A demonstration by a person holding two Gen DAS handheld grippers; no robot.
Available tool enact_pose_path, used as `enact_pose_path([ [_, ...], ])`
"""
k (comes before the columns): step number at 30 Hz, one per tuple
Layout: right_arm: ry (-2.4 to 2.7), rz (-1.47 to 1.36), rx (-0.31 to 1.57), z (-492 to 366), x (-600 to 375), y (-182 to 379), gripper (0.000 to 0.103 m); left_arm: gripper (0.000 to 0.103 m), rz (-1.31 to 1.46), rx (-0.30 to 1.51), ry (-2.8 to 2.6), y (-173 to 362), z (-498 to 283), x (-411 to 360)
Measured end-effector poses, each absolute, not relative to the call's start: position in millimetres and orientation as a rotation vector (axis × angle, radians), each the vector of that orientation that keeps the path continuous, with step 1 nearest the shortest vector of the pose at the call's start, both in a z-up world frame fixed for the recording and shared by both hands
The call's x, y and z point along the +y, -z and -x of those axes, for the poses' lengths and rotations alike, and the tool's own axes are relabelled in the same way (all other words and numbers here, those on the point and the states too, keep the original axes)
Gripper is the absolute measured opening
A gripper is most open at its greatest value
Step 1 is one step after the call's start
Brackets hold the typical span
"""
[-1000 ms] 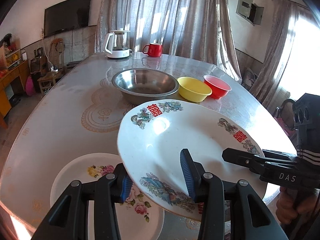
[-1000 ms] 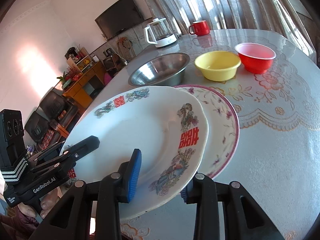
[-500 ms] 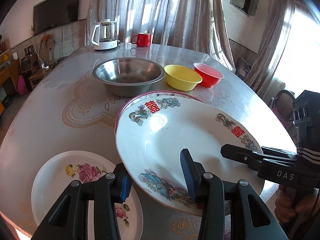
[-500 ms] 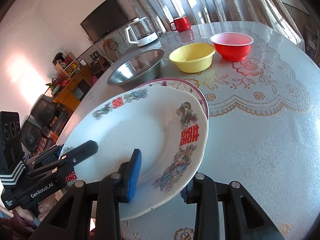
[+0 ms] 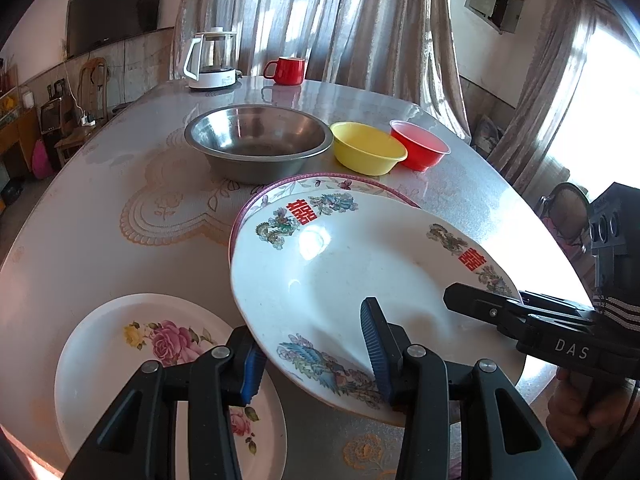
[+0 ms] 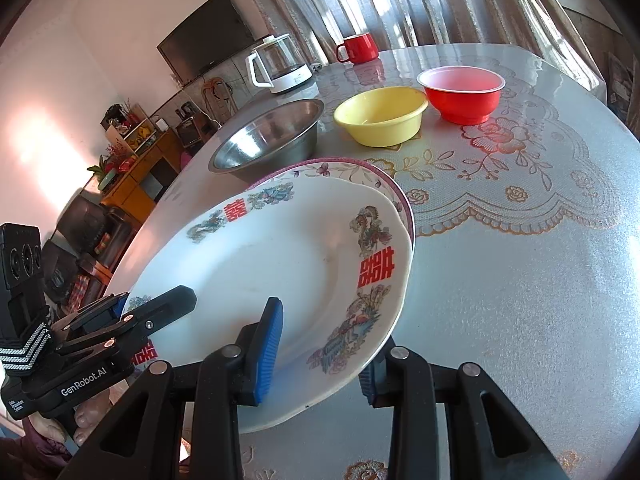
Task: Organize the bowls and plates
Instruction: 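Lower the double-happiness plate onto the purple-floral plate and open both tools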
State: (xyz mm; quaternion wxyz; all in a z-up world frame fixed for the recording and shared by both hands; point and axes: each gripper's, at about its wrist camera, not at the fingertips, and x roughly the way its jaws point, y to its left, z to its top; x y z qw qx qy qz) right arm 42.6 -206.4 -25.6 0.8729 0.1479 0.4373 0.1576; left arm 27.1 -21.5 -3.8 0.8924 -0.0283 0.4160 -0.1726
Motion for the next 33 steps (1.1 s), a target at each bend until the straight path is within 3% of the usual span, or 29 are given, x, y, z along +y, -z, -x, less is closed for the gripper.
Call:
enact_pose_path([
  [33, -0.299, -0.312, 0.951, -40.5, -203.9, 20.6, 0.034, 0.050, 0.056, 0.906, 0.360, 10.8, -35.3, -20.7],
])
